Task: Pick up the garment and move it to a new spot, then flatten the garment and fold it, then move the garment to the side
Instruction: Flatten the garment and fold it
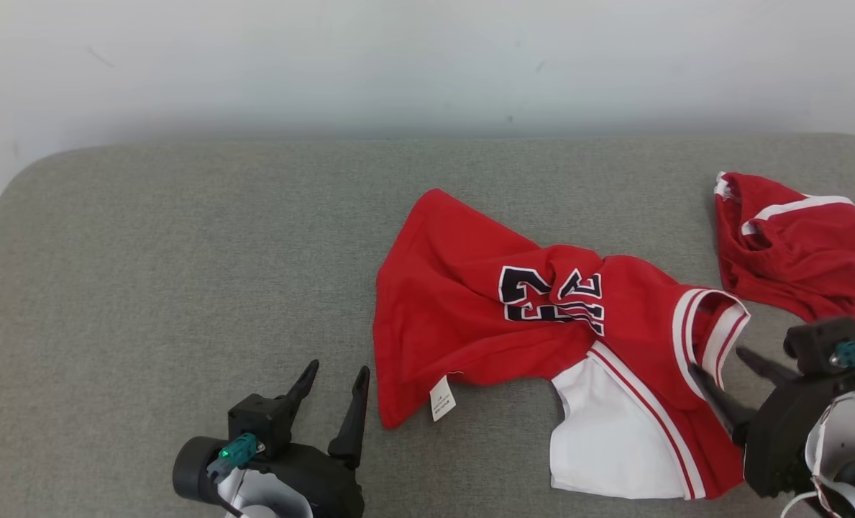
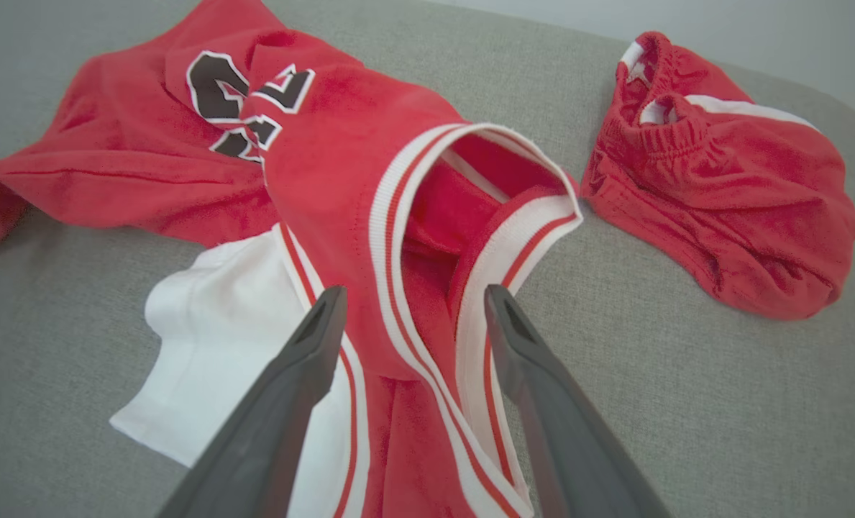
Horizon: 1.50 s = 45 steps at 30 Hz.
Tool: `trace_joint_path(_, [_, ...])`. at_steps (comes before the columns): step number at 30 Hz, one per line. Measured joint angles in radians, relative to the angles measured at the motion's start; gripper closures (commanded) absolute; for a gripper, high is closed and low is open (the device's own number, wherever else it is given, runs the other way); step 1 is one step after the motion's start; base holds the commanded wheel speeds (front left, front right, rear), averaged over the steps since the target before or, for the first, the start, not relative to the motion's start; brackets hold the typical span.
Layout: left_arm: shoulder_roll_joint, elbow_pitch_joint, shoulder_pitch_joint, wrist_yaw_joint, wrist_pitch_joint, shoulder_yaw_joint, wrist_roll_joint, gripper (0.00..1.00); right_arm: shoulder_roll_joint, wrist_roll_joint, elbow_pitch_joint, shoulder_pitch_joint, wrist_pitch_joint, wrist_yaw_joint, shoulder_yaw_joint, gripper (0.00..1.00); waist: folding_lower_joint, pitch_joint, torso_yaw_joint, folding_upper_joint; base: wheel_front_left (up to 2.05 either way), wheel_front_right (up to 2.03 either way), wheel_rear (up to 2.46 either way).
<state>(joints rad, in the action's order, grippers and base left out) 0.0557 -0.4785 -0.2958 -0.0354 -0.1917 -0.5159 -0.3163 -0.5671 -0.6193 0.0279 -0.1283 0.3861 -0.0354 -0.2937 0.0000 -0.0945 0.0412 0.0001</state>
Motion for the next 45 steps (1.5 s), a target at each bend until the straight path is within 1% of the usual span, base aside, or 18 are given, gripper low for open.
trace_joint_path(3, [0.006,-0.002,0.000,-0.001,-0.002,0.008,0.000,0.00,-0.004,-0.021,-0.094,0.005,-0.021,0.000,0.031,0.00,0.0000,0.001,-0.014,-0.0001,0.00,0.00,0.00])
trace_joint_path(4, [0.004,-0.003,0.000,-0.001,-0.002,0.006,0.000,0.00,-0.006,-0.045,-0.152,0.023,-0.025,0.000,0.042,0.00,0.0000,0.003,-0.022,0.0000,0.00,0.00,0.00])
trace_joint_path(5, [0.004,-0.003,0.000,-0.001,-0.003,0.006,0.000,0.00,-0.003,-0.055,-0.171,0.033,-0.024,0.002,0.036,0.00,0.0000,0.003,-0.026,0.0000,0.00,0.00,0.00])
trace_joint_path(6, [0.004,-0.003,0.000,-0.001,-0.003,0.006,0.000,0.00,-0.003,-0.055,-0.171,0.033,-0.024,0.002,0.036,0.00,0.0000,0.003,-0.026,0.0000,0.00,0.00,0.00])
trace_joint_path(8, [0.003,-0.002,-0.001,0.000,-0.002,0.001,0.000,0.00,0.010,-0.076,-0.199,0.051,-0.006,0.015,0.007,0.00,0.0000,0.004,-0.033,-0.0001,0.00,0.00,0.00])
trace_joint_path(12, [0.002,-0.005,-0.003,0.002,-0.002,-0.020,0.000,0.00,0.034,-0.079,-0.208,0.088,0.030,0.021,-0.057,0.00,0.0000,-0.001,-0.034,0.0000,0.00,0.00,0.00])
trace_joint_path(14, [0.002,-0.008,-0.009,0.010,0.004,-0.026,0.001,0.00,0.041,-0.078,-0.202,0.088,0.050,0.028,-0.087,0.00,-0.0001,-0.004,-0.033,0.0000,0.00,0.00,0.00])
trace_joint_path(17, [0.001,-0.022,-0.027,0.019,0.017,-0.044,0.003,0.00,0.051,-0.067,-0.182,0.089,0.077,0.029,-0.134,0.00,0.0000,-0.011,-0.028,0.0000,0.00,0.00,0.00])
trace_joint_path(23, [0.000,-0.045,-0.038,0.036,0.042,-0.075,0.008,0.00,0.082,-0.009,-0.132,0.076,0.109,0.044,-0.221,0.00,0.0000,-0.025,-0.016,0.0000,0.00,0.00,0.00])
trace_joint_path(26, [-0.001,-0.058,-0.038,0.037,0.056,-0.088,0.008,0.00,0.092,0.019,-0.100,0.071,0.117,0.045,-0.249,0.00,0.0000,-0.031,-0.011,0.0000,0.00,0.00,0.00])
trace_joint_path(27, [-0.001,-0.062,-0.038,0.045,0.062,-0.094,0.009,0.00,0.100,0.026,-0.089,0.066,0.117,0.045,-0.257,0.00,0.0000,-0.033,-0.010,0.0000,0.00,0.00,0.00])
trace_joint_path(29, [-0.002,-0.074,-0.038,0.046,0.069,-0.108,0.011,0.00,0.106,0.049,-0.070,0.047,0.117,0.047,-0.274,0.00,0.0000,-0.036,-0.008,0.0000,0.00,0.00,0.00])
trace_joint_path(32, [-0.003,-0.103,-0.042,0.053,0.086,-0.121,0.038,0.00,0.110,0.088,-0.038,0.014,0.116,0.053,-0.291,0.00,0.0000,-0.040,-0.007,-0.0001,0.00,0.00,0.00])
trace_joint_path(37, [-0.004,-0.153,-0.065,0.054,0.108,-0.137,0.047,0.00,0.153,0.133,0.005,-0.038,0.106,0.053,-0.319,0.00,0.0000,-0.044,-0.009,0.0000,0.00,0.00,0.00])
trace_joint_path(43, [-0.005,-0.193,-0.089,0.055,0.113,-0.143,0.052,0.00,0.164,0.158,0.062,-0.051,0.094,0.054,-0.341,0.00,0.0000,-0.046,-0.014,0.0000,0.00,0.00,0.00])
trace_joint_path(45, [-0.006,-0.205,-0.099,0.063,0.113,-0.145,0.052,0.00,0.168,0.171,0.078,-0.059,0.088,0.054,-0.350,0.00,0.0000,-0.047,-0.015,0.0000,0.00,0.00,0.00])
